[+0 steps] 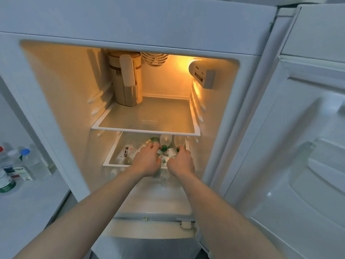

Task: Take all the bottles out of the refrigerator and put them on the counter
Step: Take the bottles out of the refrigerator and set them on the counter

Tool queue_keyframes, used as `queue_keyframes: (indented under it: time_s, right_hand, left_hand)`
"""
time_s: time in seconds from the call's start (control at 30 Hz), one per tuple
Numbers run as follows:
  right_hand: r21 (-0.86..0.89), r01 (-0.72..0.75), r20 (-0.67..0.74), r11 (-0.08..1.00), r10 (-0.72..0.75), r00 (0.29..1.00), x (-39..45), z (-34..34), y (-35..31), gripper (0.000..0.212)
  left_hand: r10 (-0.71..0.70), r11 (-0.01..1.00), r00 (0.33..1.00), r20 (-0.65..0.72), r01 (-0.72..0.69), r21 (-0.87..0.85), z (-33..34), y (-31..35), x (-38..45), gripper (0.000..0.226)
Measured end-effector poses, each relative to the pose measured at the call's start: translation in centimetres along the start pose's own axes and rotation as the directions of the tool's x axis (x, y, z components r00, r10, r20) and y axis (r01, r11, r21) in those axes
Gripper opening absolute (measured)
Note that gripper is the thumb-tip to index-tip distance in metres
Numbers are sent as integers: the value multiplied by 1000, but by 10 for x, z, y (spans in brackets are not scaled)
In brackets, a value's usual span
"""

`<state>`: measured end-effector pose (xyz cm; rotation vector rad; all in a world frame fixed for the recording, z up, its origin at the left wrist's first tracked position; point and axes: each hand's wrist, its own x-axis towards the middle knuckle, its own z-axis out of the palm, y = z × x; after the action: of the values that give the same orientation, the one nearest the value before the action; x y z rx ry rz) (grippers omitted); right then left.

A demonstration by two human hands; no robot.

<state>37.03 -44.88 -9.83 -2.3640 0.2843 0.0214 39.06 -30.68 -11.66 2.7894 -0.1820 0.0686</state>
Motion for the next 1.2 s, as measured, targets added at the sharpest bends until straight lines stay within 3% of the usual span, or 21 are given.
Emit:
queue_keyframes:
  time_s: [0.3,0.47,0.67,0.97,1.2]
  right_hand:
    - [-14,-74,-37,997,73,997,67,22,9,52]
    - [16,-69,58,998,68,996,90,34,21,54]
    - [-72,-37,173,997,49,984,111,38,31,63]
    - [-166,0,226,986,38,973,126,42,34,67]
    - [-259,1,163,966,43,986,111,44,37,41]
  left_hand:
    - [2,997,996,93,5,-74,31,-21,65,40]
    - [0,986,985,173,29,-167,48,-28,83,40]
    - [39,979,973,229,9,-202,54,-32,102,37]
    - [28,980,952,306,34,-194,62,-25,107,65]
    - [-23,969,969,248,83,-234,66,-29,92,37]
